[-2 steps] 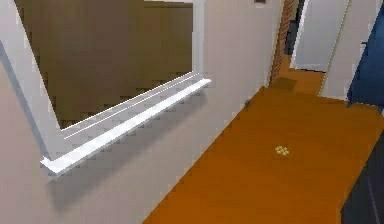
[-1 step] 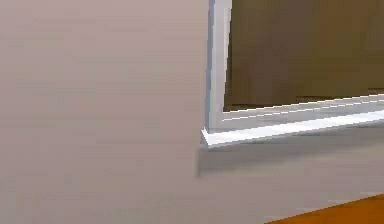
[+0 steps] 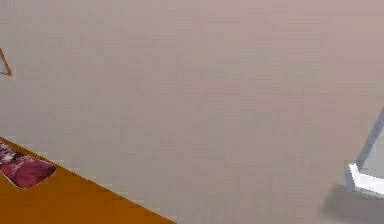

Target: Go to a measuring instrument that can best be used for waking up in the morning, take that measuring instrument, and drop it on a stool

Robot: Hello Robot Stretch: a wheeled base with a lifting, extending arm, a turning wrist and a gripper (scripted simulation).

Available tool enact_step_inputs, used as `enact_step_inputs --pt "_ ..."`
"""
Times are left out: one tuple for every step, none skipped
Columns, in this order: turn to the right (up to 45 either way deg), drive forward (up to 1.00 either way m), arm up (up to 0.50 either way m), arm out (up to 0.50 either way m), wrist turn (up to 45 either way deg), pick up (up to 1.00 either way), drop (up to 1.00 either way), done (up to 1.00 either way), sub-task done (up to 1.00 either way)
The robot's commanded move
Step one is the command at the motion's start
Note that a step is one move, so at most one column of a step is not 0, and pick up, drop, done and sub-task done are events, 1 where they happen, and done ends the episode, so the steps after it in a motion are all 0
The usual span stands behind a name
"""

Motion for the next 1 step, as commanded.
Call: enact_step_inputs --pt "0.0 0.3 0.0 0.0 0.0 0.0 0.0 0.0 0.0"
